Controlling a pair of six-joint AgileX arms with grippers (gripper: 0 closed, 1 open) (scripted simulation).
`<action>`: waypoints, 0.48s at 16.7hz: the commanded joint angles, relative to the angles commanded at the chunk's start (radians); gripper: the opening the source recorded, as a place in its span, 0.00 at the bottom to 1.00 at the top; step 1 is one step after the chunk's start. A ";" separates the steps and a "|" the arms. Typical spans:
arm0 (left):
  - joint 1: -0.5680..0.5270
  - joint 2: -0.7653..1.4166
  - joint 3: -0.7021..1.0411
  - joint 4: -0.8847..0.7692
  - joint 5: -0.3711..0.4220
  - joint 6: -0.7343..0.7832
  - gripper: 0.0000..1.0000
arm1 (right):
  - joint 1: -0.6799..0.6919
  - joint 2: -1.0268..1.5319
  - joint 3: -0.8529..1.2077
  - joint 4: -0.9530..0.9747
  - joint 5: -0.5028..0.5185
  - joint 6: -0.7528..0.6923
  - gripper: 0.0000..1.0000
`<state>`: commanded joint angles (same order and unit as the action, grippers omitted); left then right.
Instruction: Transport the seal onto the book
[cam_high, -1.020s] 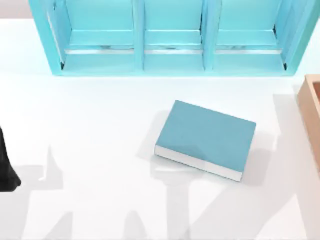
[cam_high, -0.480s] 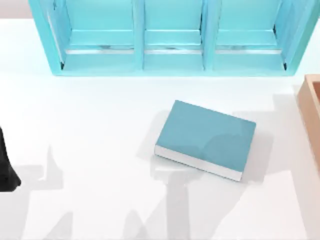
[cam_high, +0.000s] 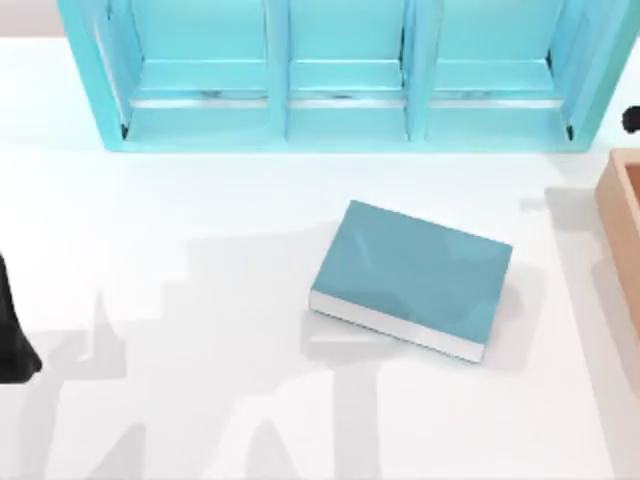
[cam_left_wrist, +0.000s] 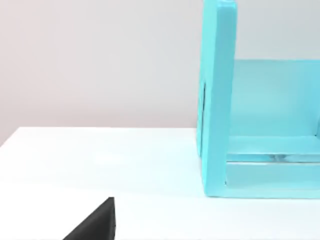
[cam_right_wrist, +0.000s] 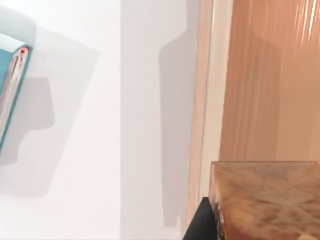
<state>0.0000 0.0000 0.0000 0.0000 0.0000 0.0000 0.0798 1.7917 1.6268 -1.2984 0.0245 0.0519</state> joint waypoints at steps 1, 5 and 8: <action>0.000 0.000 0.000 0.000 0.000 0.000 1.00 | 0.024 0.002 0.017 -0.041 -0.010 0.027 0.00; 0.000 0.000 0.000 0.000 0.000 0.000 1.00 | 0.064 0.027 0.054 -0.128 -0.022 0.105 0.00; 0.000 0.000 0.000 0.000 0.000 0.000 1.00 | 0.064 0.028 0.055 -0.129 -0.021 0.107 0.00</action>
<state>0.0000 0.0000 0.0000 0.0000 0.0000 0.0000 0.1440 1.8196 1.6818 -1.4270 0.0034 0.1586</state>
